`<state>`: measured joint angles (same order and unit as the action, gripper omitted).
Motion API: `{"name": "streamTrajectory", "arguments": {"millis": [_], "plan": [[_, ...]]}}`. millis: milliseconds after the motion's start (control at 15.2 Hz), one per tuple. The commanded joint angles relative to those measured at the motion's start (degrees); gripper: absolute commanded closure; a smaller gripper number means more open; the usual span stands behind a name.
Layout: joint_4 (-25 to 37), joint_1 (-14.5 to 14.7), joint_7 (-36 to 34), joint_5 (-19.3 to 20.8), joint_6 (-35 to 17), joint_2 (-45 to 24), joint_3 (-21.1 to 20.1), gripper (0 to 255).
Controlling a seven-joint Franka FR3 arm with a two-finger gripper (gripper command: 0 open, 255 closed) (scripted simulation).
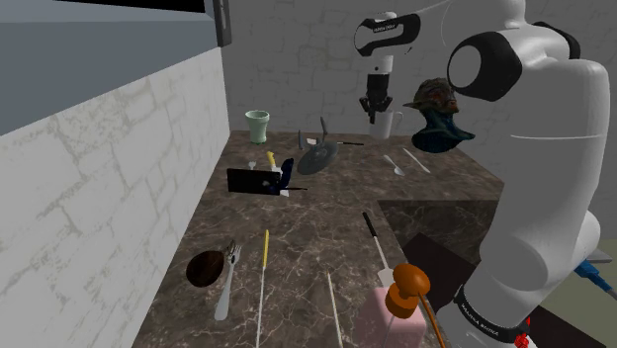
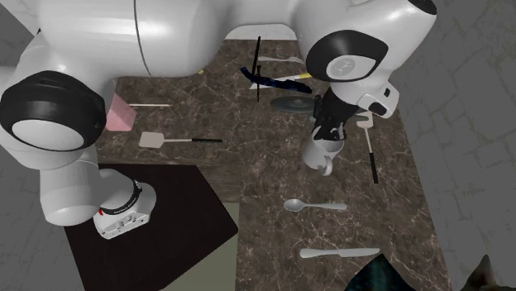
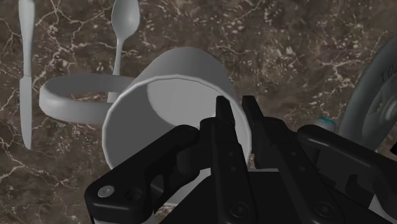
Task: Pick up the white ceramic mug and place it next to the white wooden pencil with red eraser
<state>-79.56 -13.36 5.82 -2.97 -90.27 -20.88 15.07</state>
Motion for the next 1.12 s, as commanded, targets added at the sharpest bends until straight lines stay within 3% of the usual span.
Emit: {"name": "streamTrajectory", "arguments": {"millis": [0,264,594,1056], "plan": [[1.5,-0.1,0.1,0.0,1.4,-0.1,0.0,255],[4.4,-0.3,0.1,-0.1,4.0,-0.4,0.1,255],[-9.1,4.4,-5.5,1.7,0.2,9.4,-1.5,255],[-22.5,9.4,-14.2,2.8,-2.8,20.1,-5.1,255]]}}
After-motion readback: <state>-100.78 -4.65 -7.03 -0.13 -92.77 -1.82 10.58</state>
